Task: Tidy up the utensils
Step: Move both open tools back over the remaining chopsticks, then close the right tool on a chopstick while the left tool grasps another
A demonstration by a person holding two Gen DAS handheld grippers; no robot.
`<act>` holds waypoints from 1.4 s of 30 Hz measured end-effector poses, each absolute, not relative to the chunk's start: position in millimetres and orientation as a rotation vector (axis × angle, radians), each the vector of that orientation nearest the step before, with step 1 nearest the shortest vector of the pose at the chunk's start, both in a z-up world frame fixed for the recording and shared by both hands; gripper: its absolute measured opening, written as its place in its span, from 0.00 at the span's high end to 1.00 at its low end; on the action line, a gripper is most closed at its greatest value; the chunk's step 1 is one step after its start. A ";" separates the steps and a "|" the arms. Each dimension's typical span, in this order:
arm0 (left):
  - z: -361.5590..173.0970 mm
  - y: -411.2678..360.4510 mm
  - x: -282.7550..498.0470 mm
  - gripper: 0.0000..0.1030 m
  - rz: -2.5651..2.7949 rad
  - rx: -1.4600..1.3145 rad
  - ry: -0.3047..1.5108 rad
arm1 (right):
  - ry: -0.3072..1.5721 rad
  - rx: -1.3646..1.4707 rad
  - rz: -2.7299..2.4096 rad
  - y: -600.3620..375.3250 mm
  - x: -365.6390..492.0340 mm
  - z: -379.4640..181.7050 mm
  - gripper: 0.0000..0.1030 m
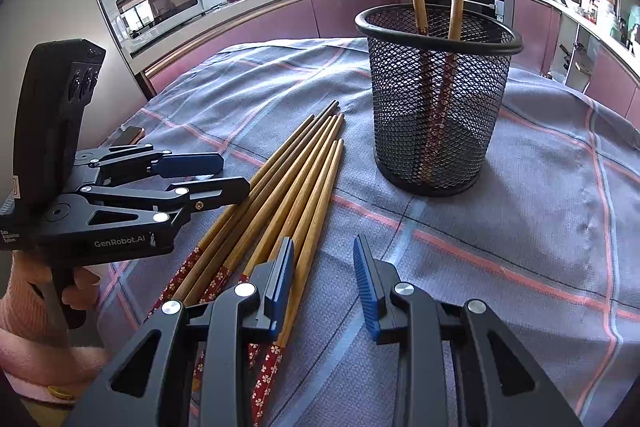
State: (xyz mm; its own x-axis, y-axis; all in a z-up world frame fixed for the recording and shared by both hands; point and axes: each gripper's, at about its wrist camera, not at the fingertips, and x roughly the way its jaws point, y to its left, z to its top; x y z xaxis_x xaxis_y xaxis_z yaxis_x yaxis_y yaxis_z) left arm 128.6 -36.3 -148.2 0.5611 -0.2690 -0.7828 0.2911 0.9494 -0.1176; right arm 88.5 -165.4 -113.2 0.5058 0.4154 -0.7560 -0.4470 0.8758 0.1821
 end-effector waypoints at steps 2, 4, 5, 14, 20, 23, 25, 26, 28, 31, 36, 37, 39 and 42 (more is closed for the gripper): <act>-148.4 -36.5 129.5 0.53 -0.329 0.030 0.919 | 0.903 -0.039 0.516 -165.3 89.3 -113.8 0.72; -148.6 -35.8 130.7 0.53 -0.329 0.027 0.924 | 0.903 -0.039 0.514 -166.1 89.4 -114.2 0.73; -148.7 -35.4 130.7 0.53 -0.329 0.027 0.925 | 0.903 -0.041 0.513 -166.1 89.5 -114.3 0.73; -149.2 -34.2 130.9 0.58 -0.332 0.042 0.934 | 0.911 -0.060 0.492 -166.1 92.0 -115.2 0.78; -149.9 -38.8 138.7 0.62 -0.328 0.058 0.938 | 0.907 -0.071 0.481 -161.1 96.4 -115.4 0.78; -150.4 -40.4 144.3 0.61 -0.326 0.063 0.939 | 0.905 -0.081 0.476 -158.2 98.0 -115.4 0.77; -150.5 -42.0 148.8 0.61 -0.322 0.065 0.940 | 0.903 -0.087 0.474 -155.6 99.6 -115.7 0.77; -150.8 -42.6 150.1 0.62 -0.320 0.066 0.940 | 0.902 -0.090 0.472 -154.3 100.6 -115.8 0.77; -150.7 -44.0 152.6 0.63 -0.313 0.071 0.941 | 0.900 -0.095 0.469 -152.5 102.1 -115.8 0.78; -150.7 -45.4 153.8 0.64 -0.298 0.076 0.939 | 0.897 -0.103 0.462 -150.1 103.3 -116.0 0.80; -150.7 -43.8 153.9 0.72 -0.276 0.063 0.937 | 0.901 -0.089 0.453 -148.0 107.1 -117.0 0.91; -150.7 -43.0 153.5 0.77 -0.276 0.057 0.938 | 0.902 -0.084 0.454 -148.6 107.4 -117.2 0.91; -150.2 -41.4 153.9 0.82 -0.279 0.037 0.944 | 0.904 -0.074 0.455 -151.1 107.6 -117.4 0.92; -151.0 -40.5 153.7 0.88 -0.279 0.018 0.946 | 0.910 -0.048 0.461 -155.1 108.9 -117.7 0.95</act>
